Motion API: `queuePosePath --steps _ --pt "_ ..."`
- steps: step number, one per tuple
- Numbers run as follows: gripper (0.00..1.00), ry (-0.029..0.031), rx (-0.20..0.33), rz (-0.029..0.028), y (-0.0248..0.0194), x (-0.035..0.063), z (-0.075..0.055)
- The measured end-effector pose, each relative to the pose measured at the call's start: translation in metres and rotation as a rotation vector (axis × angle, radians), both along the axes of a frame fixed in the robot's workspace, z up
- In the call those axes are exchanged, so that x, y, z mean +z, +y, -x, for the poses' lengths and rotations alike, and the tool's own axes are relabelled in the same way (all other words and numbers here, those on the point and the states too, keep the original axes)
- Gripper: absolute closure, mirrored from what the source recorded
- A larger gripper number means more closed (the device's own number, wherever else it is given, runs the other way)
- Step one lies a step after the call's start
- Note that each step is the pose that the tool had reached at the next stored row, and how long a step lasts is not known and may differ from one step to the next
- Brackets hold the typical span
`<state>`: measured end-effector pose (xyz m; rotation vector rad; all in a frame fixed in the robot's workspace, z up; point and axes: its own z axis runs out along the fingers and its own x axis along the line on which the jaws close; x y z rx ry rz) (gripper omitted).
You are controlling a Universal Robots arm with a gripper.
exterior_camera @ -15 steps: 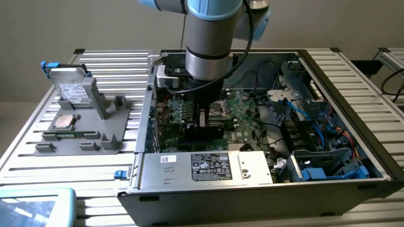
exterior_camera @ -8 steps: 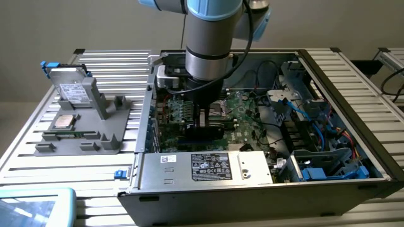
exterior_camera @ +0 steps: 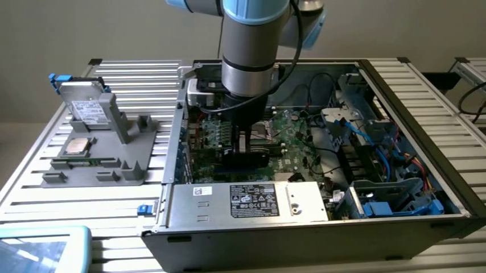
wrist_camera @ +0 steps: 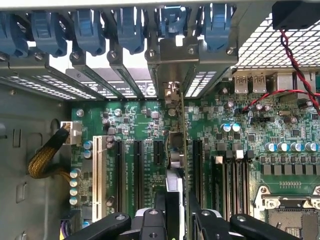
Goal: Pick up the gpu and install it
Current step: 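Insert the gpu into the slot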
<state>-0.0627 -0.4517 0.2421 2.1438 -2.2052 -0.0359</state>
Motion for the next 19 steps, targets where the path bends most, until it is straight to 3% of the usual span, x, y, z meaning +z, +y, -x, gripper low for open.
queuePosePath --steps 19 --pt "0.73 0.0 0.004 -0.0011 0.0002 -0.0002 0.0"
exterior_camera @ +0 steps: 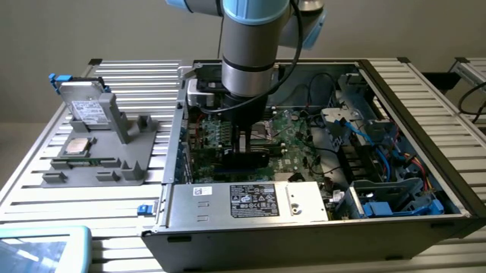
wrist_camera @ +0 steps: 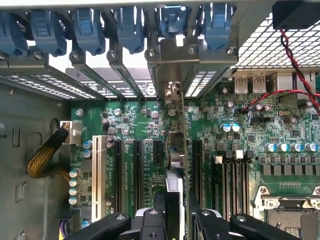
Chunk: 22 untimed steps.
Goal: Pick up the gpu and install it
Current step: 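Insert the gpu into the slot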
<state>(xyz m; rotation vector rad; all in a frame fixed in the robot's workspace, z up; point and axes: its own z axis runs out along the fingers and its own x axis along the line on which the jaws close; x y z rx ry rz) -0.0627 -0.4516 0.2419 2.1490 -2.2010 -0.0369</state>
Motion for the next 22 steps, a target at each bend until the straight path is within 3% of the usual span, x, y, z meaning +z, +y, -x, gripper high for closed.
queuePosePath --steps 22 --pt "0.73 -0.0012 0.039 0.0 -0.0004 -0.0015 -0.0003"
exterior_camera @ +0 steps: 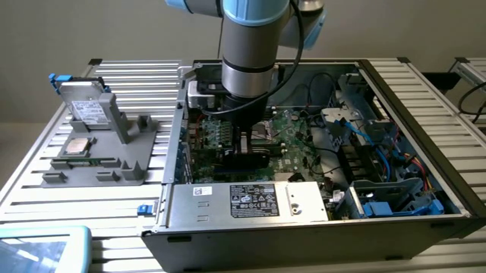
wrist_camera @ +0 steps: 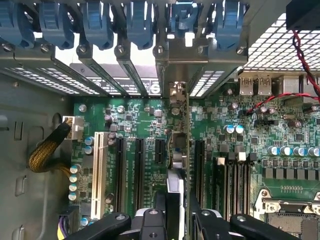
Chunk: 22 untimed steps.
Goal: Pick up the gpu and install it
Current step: 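Insert the gpu into the slot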
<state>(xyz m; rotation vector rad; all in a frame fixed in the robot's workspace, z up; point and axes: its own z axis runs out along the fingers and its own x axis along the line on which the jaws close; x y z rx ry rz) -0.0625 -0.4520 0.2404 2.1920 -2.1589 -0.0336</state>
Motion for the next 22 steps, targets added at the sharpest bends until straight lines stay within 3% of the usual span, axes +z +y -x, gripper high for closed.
queuePosePath --steps 22 --pt "0.73 -0.0015 0.022 -0.0002 0.0 0.0 0.003"
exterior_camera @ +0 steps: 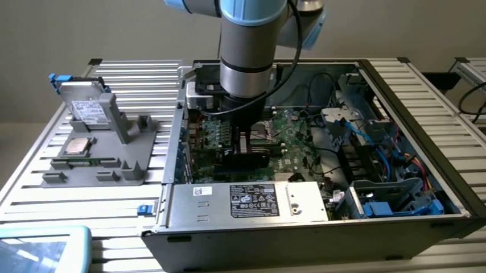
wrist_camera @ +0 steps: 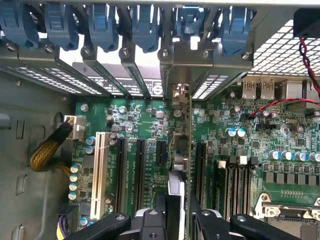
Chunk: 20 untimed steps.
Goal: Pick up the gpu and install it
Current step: 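Insert the gpu into the slot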
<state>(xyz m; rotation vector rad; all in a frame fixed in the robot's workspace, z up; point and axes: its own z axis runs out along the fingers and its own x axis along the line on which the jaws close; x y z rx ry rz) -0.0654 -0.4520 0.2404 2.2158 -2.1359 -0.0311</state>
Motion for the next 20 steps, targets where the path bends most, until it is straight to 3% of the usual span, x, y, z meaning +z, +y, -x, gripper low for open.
queuePosePath --steps 15,20 --pt "0.73 0.0001 -0.001 -0.0004 0.0 0.0 0.0003" --pt "0.73 0.0002 -0.005 -0.0114 -0.0001 0.0002 0.0"
